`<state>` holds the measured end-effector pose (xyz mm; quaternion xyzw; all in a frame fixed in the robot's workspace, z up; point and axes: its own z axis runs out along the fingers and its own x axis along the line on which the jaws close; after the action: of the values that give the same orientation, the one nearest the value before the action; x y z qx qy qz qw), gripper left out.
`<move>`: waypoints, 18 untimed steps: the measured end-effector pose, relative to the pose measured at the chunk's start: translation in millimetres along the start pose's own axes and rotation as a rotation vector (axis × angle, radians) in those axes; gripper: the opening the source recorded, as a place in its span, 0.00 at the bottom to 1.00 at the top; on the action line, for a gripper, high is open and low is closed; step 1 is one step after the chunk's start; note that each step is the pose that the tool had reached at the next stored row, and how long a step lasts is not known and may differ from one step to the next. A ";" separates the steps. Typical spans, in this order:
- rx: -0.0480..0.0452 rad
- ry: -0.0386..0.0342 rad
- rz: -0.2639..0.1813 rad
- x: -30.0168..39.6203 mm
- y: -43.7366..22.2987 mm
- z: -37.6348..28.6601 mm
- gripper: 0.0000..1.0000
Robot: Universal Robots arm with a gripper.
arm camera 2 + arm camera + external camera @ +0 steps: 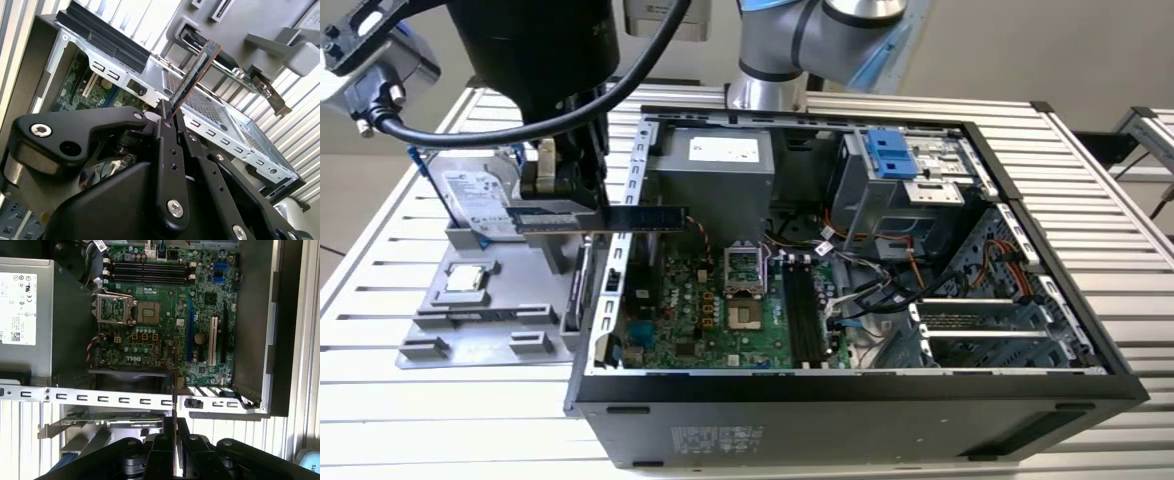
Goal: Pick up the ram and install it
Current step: 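Pick up the ram and move it above insertion slot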
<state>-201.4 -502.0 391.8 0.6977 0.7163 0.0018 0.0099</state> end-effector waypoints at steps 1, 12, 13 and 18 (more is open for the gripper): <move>0.0000 0.0000 0.000 0.0 0.8 0.0 0.00; 0.0000 0.0000 0.000 -0.3 9.7 0.2 0.00; 0.0000 0.0000 0.000 -0.3 10.5 0.1 0.00; 0.0000 -0.0001 0.000 -0.4 14.6 0.2 0.00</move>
<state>-186.7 -502.1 391.8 0.6977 0.7163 0.0018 0.0100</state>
